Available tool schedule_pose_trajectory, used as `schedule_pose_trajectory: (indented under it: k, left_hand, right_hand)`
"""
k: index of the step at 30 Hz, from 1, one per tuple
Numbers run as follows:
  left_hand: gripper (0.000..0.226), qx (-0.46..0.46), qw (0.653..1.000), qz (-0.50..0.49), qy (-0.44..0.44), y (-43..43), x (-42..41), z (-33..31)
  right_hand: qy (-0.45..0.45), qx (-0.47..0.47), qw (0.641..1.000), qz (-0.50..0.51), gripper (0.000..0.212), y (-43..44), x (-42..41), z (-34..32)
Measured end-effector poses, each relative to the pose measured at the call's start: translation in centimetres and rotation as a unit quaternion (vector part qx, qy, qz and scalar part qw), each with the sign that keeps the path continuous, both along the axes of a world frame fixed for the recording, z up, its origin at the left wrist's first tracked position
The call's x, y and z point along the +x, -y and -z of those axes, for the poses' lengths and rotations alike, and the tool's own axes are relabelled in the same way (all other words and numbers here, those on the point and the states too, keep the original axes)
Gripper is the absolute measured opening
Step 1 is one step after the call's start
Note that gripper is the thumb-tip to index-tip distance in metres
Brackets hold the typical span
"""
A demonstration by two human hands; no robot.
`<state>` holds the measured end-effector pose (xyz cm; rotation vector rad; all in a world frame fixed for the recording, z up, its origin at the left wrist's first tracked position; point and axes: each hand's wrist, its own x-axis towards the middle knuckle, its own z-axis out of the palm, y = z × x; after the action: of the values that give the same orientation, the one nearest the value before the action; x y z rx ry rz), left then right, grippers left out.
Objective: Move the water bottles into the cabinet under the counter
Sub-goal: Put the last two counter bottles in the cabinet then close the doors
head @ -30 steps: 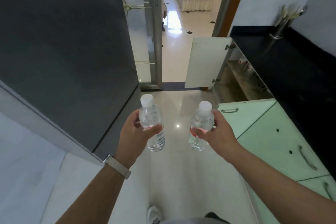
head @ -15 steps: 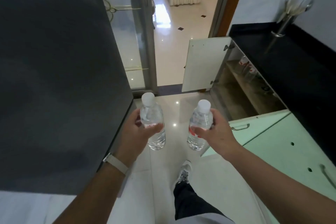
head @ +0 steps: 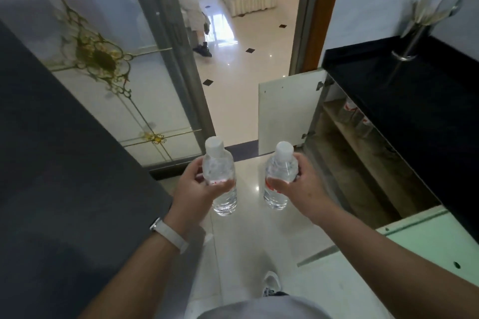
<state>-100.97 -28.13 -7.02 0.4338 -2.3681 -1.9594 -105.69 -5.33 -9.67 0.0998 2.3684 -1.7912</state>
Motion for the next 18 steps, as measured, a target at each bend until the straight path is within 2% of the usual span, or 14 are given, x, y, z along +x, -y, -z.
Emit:
schedule_pose_trajectory:
  k: [6,12,18]
  left_hand:
    - [0.062,0.016,0.998,0.065,0.000,-2.2,-7.9,-0.8]
    - [0.061,0.021,0.992,0.121,0.008,-4.1,-16.0,0.8]
    - [0.056,0.014,0.973,0.229,0.034,-6.2,-25.9,3.6]
  right_hand:
    - [-0.013,-0.034,0.998,0.060,0.050,-2.8,-4.4,-1.2]
    - [-0.006,-0.002,0.993,0.115,0.048,-5.1,-7.9,-0.7]
    - [-0.007,0.036,0.973,0.229,0.047,-5.5,-12.3,0.4]
